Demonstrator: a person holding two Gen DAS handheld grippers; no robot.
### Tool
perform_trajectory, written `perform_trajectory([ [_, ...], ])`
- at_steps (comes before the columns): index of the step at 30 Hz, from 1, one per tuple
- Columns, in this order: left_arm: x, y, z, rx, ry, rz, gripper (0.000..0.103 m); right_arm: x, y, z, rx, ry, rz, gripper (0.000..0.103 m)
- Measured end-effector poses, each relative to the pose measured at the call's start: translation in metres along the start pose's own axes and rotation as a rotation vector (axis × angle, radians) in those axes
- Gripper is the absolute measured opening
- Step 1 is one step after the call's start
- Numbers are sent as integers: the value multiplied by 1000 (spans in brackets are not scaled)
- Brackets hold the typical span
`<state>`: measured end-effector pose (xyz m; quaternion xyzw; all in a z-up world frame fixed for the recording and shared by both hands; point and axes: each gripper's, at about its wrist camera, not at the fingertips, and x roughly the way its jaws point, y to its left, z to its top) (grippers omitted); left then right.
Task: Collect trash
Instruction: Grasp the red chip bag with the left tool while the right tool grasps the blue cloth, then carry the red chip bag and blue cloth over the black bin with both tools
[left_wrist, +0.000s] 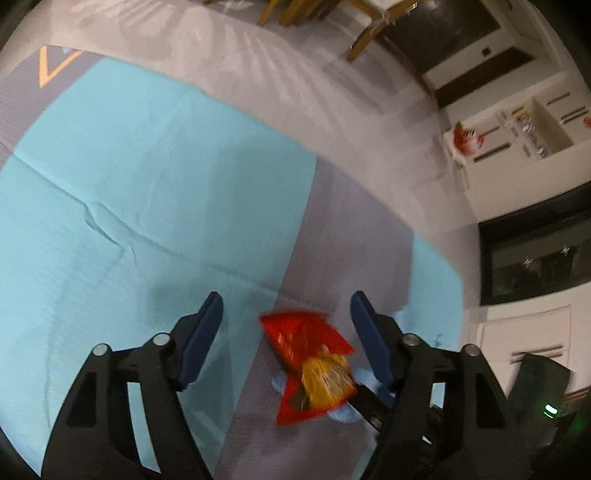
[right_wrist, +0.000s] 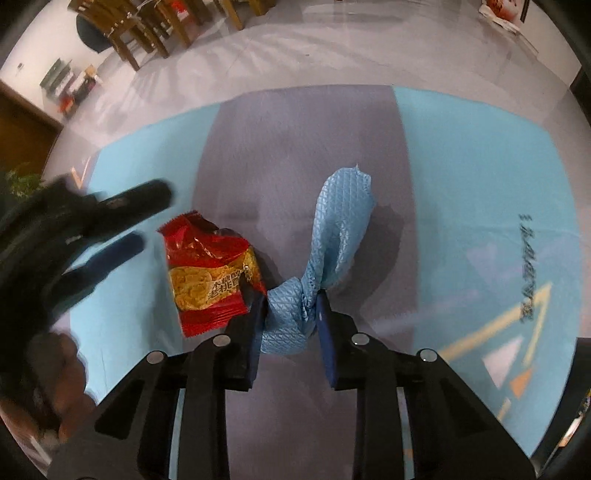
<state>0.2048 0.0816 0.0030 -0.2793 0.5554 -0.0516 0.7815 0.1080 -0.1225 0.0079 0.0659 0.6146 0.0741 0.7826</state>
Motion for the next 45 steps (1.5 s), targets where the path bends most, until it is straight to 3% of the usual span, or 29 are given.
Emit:
perform_trajectory([
  [3, 14, -7, -9, 28, 67, 21, 71, -16, -6, -8, 8, -21, 13, 28],
  [7, 13, -16, -18, 63, 103, 63, 71, -32, -13, -17, 5, -70, -38, 28],
  [18, 10, -22, -36, -9, 179, 5, 74, -40, -35, -29, 129, -28, 28, 29],
  [22, 24, -27, -48, -37, 247, -39, 74, -44, -44, -36, 157, -29, 28, 29],
  [26, 39, -34, -62, -19, 291, -66, 65, -34, -44, -33, 172, 1, 65, 29],
  [31, 61, -28, -80, -152, 388, -148, 44, -31, -42, -35, 152, 9, 57, 29],
  [38, 54, -26, -85, -106, 325, -107, 20, -34, -41, -42, 124, 4, 45, 29],
  [42, 32, -25, -80, -90, 264, -89, 19, -31, -43, -45, 124, 17, 30, 29],
  [45, 5, -29, -67, -13, 179, -17, 19, -27, -44, -49, 117, 48, 34, 38],
])
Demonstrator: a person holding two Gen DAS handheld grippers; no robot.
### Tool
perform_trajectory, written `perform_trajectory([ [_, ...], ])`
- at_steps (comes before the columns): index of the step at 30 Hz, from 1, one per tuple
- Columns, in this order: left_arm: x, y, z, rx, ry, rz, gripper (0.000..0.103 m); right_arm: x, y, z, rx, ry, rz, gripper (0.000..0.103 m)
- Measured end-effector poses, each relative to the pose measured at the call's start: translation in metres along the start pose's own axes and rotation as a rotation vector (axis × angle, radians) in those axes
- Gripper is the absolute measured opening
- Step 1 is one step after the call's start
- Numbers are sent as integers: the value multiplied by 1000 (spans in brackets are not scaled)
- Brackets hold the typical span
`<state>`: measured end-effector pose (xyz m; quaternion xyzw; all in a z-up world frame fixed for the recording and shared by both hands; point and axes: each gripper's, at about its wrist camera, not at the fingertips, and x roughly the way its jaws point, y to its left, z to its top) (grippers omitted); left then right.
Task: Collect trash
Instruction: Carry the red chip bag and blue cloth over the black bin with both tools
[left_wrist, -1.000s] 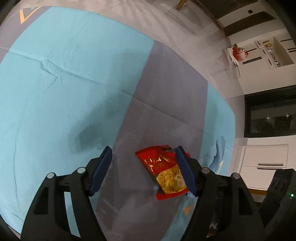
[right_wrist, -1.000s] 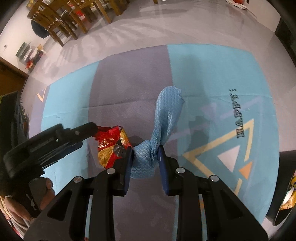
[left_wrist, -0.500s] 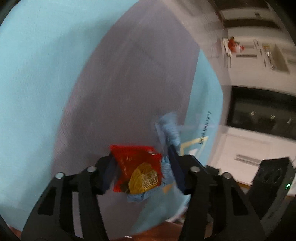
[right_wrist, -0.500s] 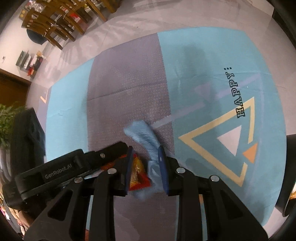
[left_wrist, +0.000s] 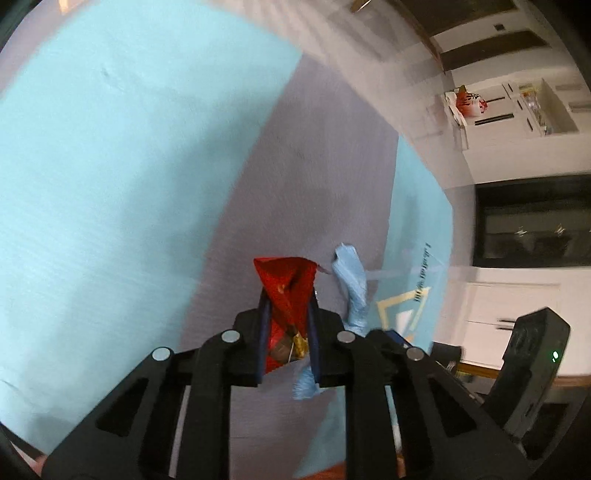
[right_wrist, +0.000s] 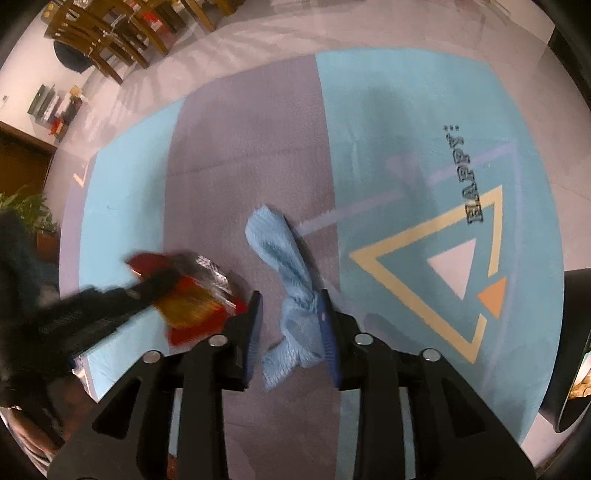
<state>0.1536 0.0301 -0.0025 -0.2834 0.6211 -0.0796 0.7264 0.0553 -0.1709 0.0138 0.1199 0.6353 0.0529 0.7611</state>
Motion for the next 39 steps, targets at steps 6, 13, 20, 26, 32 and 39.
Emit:
perform_trajectory([
  [6, -35, 1, -7, 94, -94, 96, 18, 6, -7, -14, -42, 12, -62, 48],
  [13, -59, 2, -16, 144, -154, 123, 19, 17, 0, -27, -109, -16, -96, 48],
  [20, -75, -4, -29, 184, -211, 151, 19, 32, 5, -31, -143, -12, -139, 46],
  [26, -85, -3, -35, 178, -239, 162, 19, 34, 10, -30, -174, -42, -188, 33],
  [32, -94, -7, -51, 189, -268, 164, 19, 20, 4, -30, -127, -40, -97, 32],
  [39, -100, -27, -79, 278, -329, 206, 19, -26, -1, -27, -93, -155, -18, 32],
])
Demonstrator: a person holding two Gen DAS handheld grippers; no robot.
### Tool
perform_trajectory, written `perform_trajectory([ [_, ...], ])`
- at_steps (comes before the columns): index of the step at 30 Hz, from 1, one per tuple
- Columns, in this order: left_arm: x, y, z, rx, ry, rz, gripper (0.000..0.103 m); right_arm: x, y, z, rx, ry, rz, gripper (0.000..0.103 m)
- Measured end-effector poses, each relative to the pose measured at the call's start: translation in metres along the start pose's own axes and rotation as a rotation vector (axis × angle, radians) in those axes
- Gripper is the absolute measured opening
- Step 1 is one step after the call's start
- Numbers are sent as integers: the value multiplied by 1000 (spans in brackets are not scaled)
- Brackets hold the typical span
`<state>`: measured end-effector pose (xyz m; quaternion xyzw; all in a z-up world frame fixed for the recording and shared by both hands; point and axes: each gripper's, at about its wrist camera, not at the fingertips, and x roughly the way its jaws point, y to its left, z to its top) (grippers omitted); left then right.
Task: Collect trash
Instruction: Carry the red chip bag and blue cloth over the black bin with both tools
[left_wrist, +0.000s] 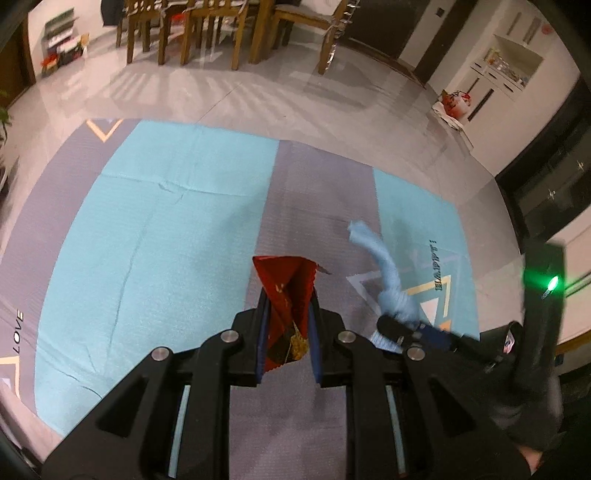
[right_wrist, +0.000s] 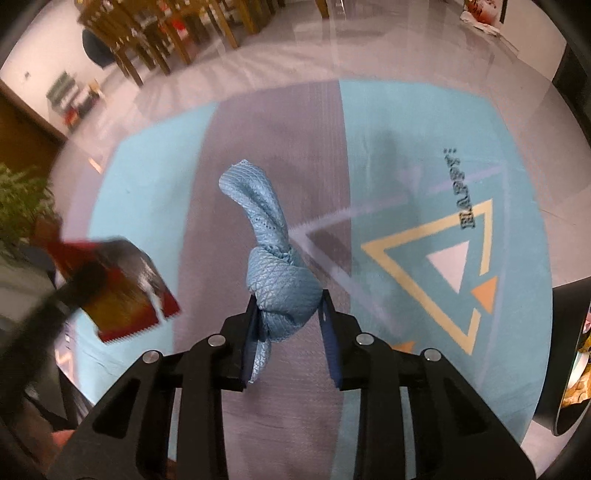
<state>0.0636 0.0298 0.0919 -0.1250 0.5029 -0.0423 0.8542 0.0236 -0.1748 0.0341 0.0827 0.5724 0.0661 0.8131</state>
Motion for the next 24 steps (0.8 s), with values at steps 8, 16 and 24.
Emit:
perform_trajectory([
  [8, -24, -27, -7, 74, -86, -8, 19, -52, -16, 8, 108, -151, 52, 32],
  [16, -43, -72, -15, 156, -136, -40, 20, -125, -53, -5, 182, -403, -40, 32],
  [24, -42, -128, -23, 229, -147, -81, 20, -157, -110, -20, 336, -500, -107, 32],
])
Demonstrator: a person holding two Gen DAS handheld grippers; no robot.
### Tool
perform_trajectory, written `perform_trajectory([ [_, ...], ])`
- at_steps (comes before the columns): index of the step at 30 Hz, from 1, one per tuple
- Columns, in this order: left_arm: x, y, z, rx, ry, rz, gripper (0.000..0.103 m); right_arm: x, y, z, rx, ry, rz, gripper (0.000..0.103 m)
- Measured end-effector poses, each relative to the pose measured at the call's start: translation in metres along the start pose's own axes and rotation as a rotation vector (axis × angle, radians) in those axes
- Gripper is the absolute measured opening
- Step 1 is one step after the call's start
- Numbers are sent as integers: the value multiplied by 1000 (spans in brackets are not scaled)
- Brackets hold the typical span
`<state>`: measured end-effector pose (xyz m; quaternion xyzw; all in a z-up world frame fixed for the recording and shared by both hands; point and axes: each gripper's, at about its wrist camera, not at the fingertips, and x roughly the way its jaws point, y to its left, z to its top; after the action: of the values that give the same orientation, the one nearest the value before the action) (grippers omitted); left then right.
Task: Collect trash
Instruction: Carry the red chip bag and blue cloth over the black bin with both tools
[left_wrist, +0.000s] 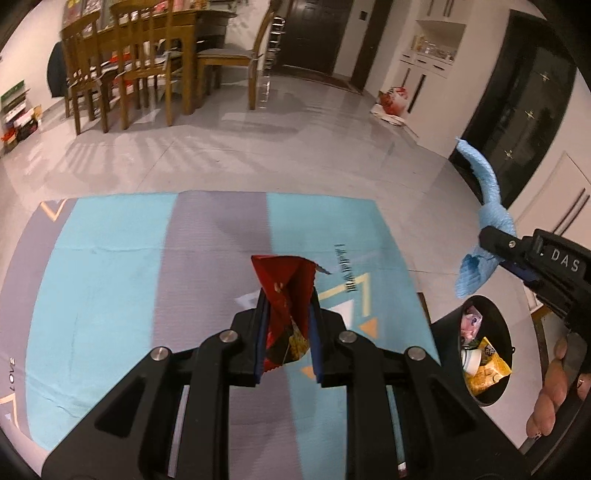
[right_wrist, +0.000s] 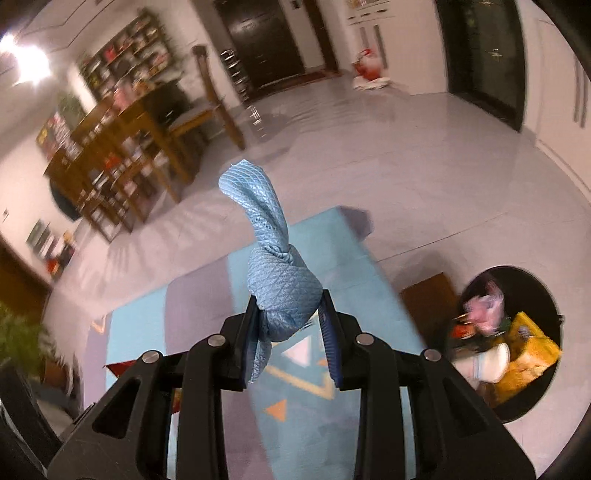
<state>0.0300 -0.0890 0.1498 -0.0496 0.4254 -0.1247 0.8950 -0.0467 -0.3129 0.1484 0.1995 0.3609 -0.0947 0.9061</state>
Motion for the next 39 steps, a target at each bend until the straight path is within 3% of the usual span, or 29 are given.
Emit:
perform_trajectory([
  [2, 2, -19, 0, 23, -1, -1, 20, -9, -14, 3, 18, -34, -50, 32],
  [7, 11, -85, -11, 111, 13, -64, 20, -24, -58, 11, 132, -68, -30, 32],
  [13, 34, -164, -23, 190, 74, -146, 20, -48, -118, 13, 212, -118, -101, 32],
  [20, 60, -230, -41, 310, 96, -154, 20, -44, -177, 9, 280, -78, -159, 32],
  [27, 101, -267, -65, 335, 210, -184, 20, -41, -212, 6, 310, -42, -249, 32],
  [32, 125, -281, -80, 336, 301, -231, 20, -22, -236, -1, 325, 54, -295, 32],
  [39, 142, -289, -90, 324, 362, -255, 20, 5, -253, -7, 347, 174, -313, 32],
])
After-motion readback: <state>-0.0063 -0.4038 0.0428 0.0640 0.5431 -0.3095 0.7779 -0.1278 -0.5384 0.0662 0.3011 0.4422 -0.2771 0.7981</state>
